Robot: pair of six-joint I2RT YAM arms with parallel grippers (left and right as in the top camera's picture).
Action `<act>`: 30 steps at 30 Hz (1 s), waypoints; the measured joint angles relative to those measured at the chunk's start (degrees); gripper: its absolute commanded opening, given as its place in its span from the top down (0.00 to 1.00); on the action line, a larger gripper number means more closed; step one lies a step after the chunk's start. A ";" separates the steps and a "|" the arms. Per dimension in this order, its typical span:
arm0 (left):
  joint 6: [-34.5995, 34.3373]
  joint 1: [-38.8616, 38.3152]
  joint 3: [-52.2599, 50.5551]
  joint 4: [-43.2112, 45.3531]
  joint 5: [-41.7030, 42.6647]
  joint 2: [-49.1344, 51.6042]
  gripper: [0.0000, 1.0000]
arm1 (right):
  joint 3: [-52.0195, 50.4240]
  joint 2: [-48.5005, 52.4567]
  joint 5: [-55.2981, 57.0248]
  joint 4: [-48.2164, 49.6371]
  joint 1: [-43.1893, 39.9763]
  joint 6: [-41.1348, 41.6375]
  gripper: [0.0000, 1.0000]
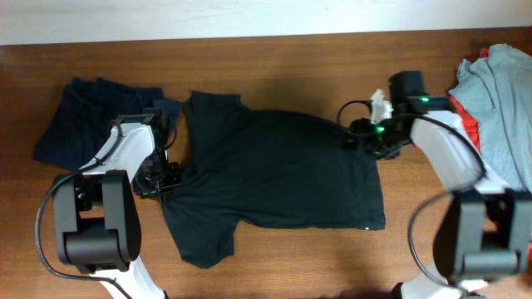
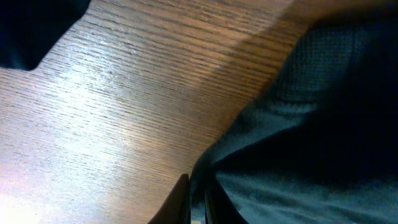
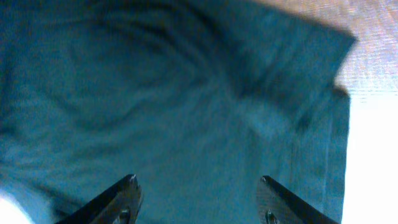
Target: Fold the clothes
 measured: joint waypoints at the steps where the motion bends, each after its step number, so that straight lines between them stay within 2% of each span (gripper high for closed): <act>1: 0.00 0.00 0.00 0.00 -0.02 0.00 0.90 | 0.00 1.40 0.79 1.09 0.37 0.46 0.35; 9: 0.02 0.00 0.00 0.02 0.00 -0.02 0.90 | 0.00 6.08 10.54 6.43 0.90 6.34 0.34; 17: 0.00 0.00 0.00 0.04 -0.02 -0.04 0.90 | 0.00 7.08 13.03 7.69 1.36 7.74 0.36; 19: 0.00 0.00 0.00 0.07 -0.02 -0.04 0.90 | 0.00 7.61 13.20 7.69 2.10 7.74 0.43; 20: 0.00 0.00 0.00 0.04 -0.02 -0.04 0.90 | 0.00 7.96 13.22 7.69 2.80 7.87 0.51; 22: 0.00 0.00 0.00 0.04 -0.02 -0.04 0.90 | 0.00 8.39 13.62 7.67 3.87 8.57 0.71; 23: 0.00 0.00 0.00 0.04 -0.02 -0.04 0.90 | 0.00 8.52 14.25 7.69 4.39 9.18 0.87; 24: 0.00 0.00 0.00 0.04 0.00 -0.04 0.90 | 0.00 8.55 14.51 7.72 4.68 9.75 0.96; 30: 0.00 0.00 0.00 -0.17 -0.02 -0.04 0.90 | 0.00 8.55 16.17 12.55 3.76 13.68 0.96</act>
